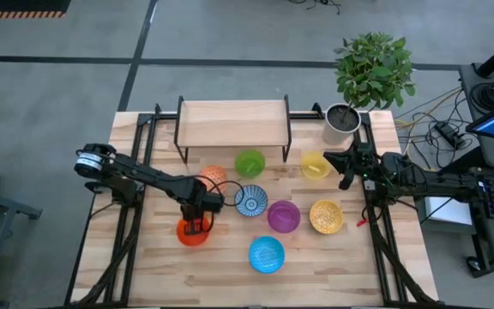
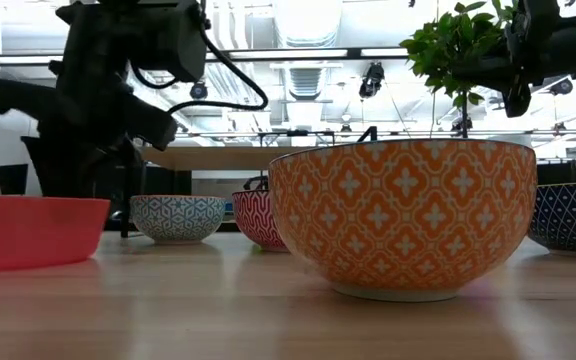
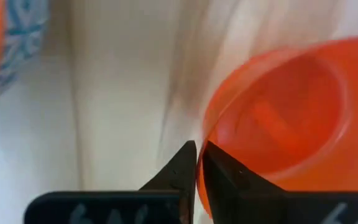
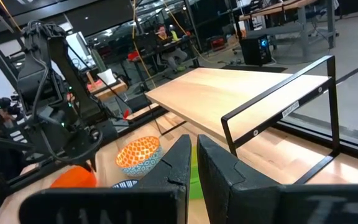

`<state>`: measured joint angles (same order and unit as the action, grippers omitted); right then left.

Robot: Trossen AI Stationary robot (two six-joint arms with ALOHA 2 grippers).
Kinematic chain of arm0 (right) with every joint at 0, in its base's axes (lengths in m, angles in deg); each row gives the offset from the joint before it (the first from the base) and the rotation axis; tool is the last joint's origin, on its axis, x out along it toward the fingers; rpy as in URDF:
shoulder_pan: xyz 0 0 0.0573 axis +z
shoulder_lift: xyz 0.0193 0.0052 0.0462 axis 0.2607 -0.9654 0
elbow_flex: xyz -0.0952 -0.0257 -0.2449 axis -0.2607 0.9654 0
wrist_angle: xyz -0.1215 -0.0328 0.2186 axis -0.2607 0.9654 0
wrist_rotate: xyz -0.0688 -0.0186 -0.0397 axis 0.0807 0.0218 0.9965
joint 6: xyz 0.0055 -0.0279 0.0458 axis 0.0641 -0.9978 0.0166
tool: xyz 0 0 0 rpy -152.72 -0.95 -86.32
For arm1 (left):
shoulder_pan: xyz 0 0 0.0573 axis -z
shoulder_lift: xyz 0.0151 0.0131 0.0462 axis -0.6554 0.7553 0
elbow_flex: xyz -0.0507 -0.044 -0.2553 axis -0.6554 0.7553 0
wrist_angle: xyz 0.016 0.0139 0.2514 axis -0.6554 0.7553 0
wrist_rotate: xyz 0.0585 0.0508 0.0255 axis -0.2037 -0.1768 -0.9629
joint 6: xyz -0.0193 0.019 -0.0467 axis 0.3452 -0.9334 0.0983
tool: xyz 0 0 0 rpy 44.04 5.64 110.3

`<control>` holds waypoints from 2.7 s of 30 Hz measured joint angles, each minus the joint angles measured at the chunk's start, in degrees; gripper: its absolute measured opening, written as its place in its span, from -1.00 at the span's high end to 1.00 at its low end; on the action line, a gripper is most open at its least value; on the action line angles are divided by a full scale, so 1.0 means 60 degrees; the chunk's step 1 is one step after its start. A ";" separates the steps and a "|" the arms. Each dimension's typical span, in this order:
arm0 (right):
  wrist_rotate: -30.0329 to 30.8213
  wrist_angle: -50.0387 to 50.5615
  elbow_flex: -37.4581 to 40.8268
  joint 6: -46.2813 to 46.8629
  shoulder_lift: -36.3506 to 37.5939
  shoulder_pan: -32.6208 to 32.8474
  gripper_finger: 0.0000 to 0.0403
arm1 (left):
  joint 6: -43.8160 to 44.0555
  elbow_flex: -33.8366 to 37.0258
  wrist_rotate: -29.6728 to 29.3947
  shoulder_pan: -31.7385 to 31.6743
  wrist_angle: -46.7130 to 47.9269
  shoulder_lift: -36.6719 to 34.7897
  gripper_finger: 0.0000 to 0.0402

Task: Place and stack bowls onto a shelf
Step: Put the transparent orange bowl on the shelf, then stack the transparent violet bowl on top of the transparent orange bowl on the shelf

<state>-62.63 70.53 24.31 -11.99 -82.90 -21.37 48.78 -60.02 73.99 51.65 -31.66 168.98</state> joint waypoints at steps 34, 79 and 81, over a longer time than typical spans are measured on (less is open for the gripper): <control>0.0005 0.0013 0.0011 0.0094 0.0000 0.0000 0.91 | -0.3109 -0.9389 0.0293 -0.9473 0.4301 0.0837 1.00; 0.0038 0.0219 0.0015 0.0426 0.0004 0.0000 0.91 | -0.4294 -1.0064 0.0356 -0.9675 0.5553 0.2113 0.65; 0.0038 0.0217 0.0015 0.0466 0.0000 0.0000 0.91 | -0.4567 -1.0046 0.0606 -0.9303 0.5209 0.1896 0.68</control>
<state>-62.40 71.83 24.40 -9.20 -82.90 -21.37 21.38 -120.29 77.63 -4.17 -0.41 180.36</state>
